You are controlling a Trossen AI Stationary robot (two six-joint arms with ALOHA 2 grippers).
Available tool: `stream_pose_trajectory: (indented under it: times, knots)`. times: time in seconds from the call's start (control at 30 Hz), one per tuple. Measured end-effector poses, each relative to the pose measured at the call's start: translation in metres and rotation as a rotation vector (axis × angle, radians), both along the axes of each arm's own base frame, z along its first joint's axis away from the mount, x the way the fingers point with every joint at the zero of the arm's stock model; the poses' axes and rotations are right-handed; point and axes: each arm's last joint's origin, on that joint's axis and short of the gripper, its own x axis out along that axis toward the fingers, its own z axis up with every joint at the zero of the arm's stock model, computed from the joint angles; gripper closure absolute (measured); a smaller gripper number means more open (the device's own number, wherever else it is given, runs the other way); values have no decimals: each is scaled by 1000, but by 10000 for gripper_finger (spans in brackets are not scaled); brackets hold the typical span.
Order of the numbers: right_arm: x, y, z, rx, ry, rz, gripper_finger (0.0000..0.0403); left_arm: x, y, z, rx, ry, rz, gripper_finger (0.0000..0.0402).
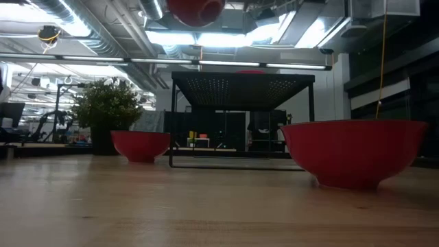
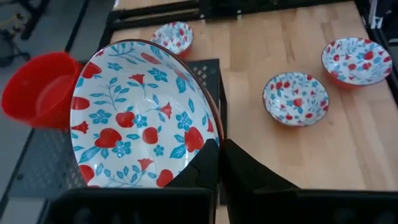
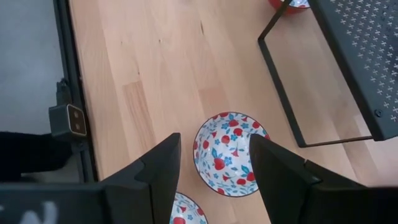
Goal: Pick & Place Mini bowls
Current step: Put the white patterned bowl on the shelf
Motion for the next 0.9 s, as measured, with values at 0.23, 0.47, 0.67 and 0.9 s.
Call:
stream_pose_trajectory:
  times: [0.23, 0.47, 0.67, 0.9]
  knots:
    - [6, -7, 0, 11, 7, -32, 212, 30, 10, -12, 22, 59, -118, 398]
    - [8, -10, 0, 13, 16, -36, 212, 60, 26, -13, 55, 103, -153, 398]
    - [8, -10, -1, 12, 17, -37, 212, 81, 35, -25, 132, 219, -158, 398]
    - [8, -11, -1, 5, 23, -36, 212, 100, 35, -53, 198, 332, -154, 398]
